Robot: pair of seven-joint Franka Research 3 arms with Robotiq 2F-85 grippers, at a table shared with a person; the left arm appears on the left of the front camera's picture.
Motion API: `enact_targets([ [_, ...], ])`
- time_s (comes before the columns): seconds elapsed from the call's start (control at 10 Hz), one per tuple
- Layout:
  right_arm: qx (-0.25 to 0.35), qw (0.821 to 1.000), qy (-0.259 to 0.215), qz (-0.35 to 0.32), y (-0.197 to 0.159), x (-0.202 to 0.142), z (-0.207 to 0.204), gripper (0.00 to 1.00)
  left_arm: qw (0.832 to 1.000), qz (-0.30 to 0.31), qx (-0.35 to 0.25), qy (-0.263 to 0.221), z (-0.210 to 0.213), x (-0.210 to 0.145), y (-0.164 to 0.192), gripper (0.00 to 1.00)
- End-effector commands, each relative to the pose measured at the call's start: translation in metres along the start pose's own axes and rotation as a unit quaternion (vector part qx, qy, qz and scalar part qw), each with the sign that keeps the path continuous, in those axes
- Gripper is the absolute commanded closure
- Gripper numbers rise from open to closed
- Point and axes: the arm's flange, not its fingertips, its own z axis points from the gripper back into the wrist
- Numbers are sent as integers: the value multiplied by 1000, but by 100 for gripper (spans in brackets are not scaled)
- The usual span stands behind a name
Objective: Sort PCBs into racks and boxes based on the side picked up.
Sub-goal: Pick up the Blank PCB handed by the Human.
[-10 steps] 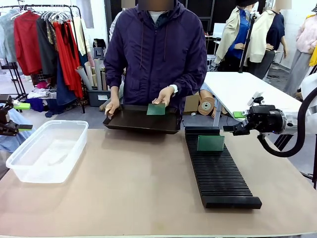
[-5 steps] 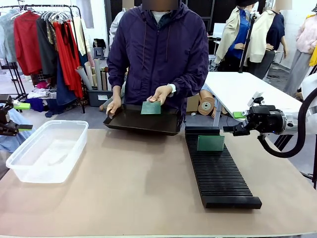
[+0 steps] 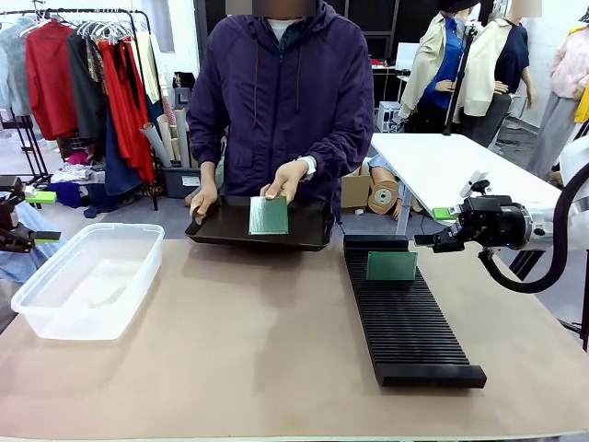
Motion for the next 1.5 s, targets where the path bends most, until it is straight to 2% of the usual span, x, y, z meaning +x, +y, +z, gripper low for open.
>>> enact_targets([
  [0.0,0,1000,0,4,2,2,0,0,1000,6,2,-1,0,1,-2,0],
  [0.3,0,1000,0,4,2,2,0,0,1000,-1,-2,8,-12,3,0,0],
  [0.9,0,1000,0,4,2,2,0,0,998,34,-50,29,-103,14,-2,0],
  [1.4,0,1000,0,4,2,2,0,0,996,-7,-71,52,-188,11,3,0],
])
